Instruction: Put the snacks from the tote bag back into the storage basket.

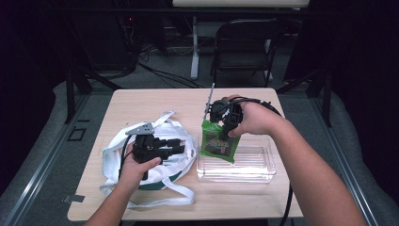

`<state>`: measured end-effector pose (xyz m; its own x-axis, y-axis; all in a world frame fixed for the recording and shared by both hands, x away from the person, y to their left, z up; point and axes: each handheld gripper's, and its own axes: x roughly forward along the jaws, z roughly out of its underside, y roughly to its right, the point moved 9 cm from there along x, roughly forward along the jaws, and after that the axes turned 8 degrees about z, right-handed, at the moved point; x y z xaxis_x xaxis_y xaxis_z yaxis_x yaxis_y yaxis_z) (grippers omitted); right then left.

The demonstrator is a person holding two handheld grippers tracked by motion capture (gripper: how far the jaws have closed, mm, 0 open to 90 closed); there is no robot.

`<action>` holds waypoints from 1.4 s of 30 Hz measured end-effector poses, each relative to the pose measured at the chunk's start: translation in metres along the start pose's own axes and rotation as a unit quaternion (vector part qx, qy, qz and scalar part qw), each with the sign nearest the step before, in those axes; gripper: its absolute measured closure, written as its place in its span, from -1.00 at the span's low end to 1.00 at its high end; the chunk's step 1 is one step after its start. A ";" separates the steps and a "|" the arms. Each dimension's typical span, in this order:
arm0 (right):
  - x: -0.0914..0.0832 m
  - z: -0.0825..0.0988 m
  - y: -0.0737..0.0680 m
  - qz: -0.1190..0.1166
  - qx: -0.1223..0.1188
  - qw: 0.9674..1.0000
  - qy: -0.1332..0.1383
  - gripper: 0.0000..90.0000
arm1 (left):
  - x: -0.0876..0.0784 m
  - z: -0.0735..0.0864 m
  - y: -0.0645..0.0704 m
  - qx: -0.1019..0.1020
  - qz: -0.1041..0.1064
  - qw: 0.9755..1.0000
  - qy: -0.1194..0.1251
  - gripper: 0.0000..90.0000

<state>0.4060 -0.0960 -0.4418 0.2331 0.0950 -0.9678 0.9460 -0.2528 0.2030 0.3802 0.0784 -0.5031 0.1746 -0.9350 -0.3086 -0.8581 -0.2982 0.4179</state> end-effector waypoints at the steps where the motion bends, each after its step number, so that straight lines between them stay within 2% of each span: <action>1: 0.000 0.000 0.000 0.000 0.000 1.000 0.000 0.65 | 0.000 0.000 0.000 0.000 0.000 1.000 0.000 0.28; 3: 0.000 0.003 0.004 0.011 0.000 1.000 0.000 0.65 | -0.002 0.000 -0.002 -0.002 -0.004 1.000 0.001 0.28; 14: 0.006 0.010 0.015 0.041 0.000 0.999 -0.005 0.65 | -0.005 0.001 -0.008 -0.008 -0.010 1.000 0.002 0.27; 19: 0.011 0.011 0.019 0.054 -0.007 0.998 -0.013 0.65 | -0.005 0.001 -0.010 -0.010 -0.014 1.000 0.002 0.26; 20: 0.013 0.011 0.022 0.067 -0.010 0.998 -0.014 0.65 | -0.006 0.001 -0.011 -0.010 -0.016 1.000 0.004 0.25; 24: 0.018 0.007 0.024 0.083 -0.013 0.996 -0.008 0.65 | -0.007 0.002 -0.013 -0.011 -0.018 1.000 0.005 0.25; 33: 0.028 0.001 0.025 0.097 -0.032 0.995 -0.015 0.65 | -0.008 0.002 -0.014 -0.012 -0.021 1.000 0.005 0.25; 42: 0.052 -0.004 0.024 0.109 -0.059 0.992 -0.024 0.66 | -0.010 0.002 -0.018 -0.014 -0.026 1.000 0.009 0.25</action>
<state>0.4420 -0.0936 -0.4871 0.4263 0.0036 -0.9046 0.8949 -0.1474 0.4212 0.3927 0.0933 -0.5091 0.2274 -0.9213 -0.3153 -0.8337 -0.3515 0.4258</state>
